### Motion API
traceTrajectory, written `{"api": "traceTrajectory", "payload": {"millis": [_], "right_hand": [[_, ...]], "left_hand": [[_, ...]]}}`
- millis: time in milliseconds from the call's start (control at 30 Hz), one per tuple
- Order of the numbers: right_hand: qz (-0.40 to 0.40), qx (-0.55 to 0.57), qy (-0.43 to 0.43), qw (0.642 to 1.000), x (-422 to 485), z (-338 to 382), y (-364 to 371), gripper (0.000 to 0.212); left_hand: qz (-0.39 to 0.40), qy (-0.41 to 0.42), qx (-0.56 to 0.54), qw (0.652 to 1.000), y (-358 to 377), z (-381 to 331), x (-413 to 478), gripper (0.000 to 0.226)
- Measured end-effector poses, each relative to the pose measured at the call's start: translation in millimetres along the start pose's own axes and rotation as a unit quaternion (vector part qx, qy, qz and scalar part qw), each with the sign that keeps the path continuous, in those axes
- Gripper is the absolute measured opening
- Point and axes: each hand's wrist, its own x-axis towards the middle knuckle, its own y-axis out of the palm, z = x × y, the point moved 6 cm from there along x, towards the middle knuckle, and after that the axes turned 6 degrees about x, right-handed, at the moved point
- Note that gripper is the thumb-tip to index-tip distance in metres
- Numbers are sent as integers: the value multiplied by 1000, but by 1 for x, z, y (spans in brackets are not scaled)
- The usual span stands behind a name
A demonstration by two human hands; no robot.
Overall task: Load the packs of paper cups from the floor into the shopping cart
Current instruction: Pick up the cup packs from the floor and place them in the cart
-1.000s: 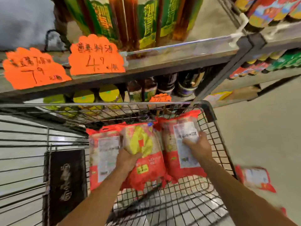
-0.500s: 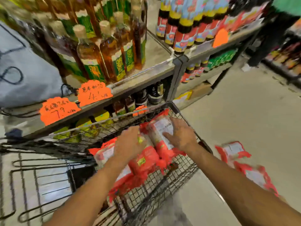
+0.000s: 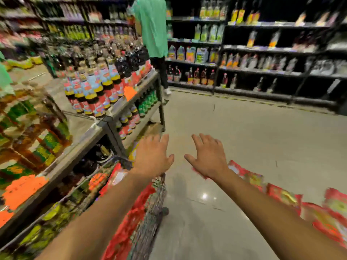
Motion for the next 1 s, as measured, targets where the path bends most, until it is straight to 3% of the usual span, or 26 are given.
{"api": "traceTrajectory", "payload": {"millis": [233, 400, 467, 700, 1000], "right_hand": [[18, 17, 134, 991, -42, -205, -23, 80], [57, 23, 199, 978, -56, -310, -14, 86], [67, 27, 204, 976, -48, -332, -6, 94], [113, 73, 225, 965, 39, -374, 44, 77], [161, 110, 316, 929, 181, -442, 157, 74]], "left_hand": [[-1, 97, -24, 995, 9, -183, 80, 70], [22, 130, -35, 991, 32, -268, 117, 69], [35, 133, -28, 990, 43, -283, 135, 68], [89, 124, -21, 988, 109, -286, 223, 76], [154, 168, -35, 973, 271, -289, 383, 67]]}}
